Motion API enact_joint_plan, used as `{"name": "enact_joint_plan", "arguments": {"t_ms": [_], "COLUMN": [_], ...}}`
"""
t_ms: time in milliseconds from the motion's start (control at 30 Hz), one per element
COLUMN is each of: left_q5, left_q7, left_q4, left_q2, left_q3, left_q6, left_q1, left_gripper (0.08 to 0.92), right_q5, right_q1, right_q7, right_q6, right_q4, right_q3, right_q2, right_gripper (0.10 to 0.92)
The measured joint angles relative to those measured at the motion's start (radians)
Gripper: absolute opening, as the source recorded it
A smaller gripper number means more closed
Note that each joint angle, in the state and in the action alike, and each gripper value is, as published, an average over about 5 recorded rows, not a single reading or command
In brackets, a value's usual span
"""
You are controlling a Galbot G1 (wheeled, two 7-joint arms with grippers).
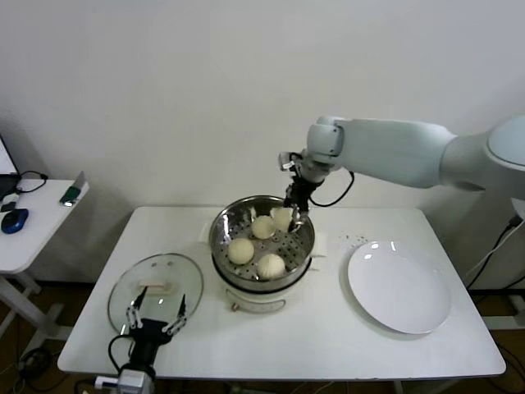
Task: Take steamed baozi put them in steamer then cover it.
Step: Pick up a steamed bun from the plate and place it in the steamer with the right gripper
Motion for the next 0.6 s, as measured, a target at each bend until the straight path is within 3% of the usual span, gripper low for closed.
{"name": "enact_joint_plan", "arguments": {"t_ms": [600], "left_q5": [-0.003], "left_q7": [0.000], "left_q4": [0.006], "left_q2": [0.006], "left_q3": [-0.002], "left_q6": [0.000], "left_q1": [-0.006], "left_gripper": [0.823], "right_q5": [-0.064], "right_q1": [-0.090], "right_q7": [0.017], "right_q6": [-0.003], "right_q4": [-0.034], "right_q3": [-0.003], "right_q2": [0.034], "right_gripper": [0.686]}}
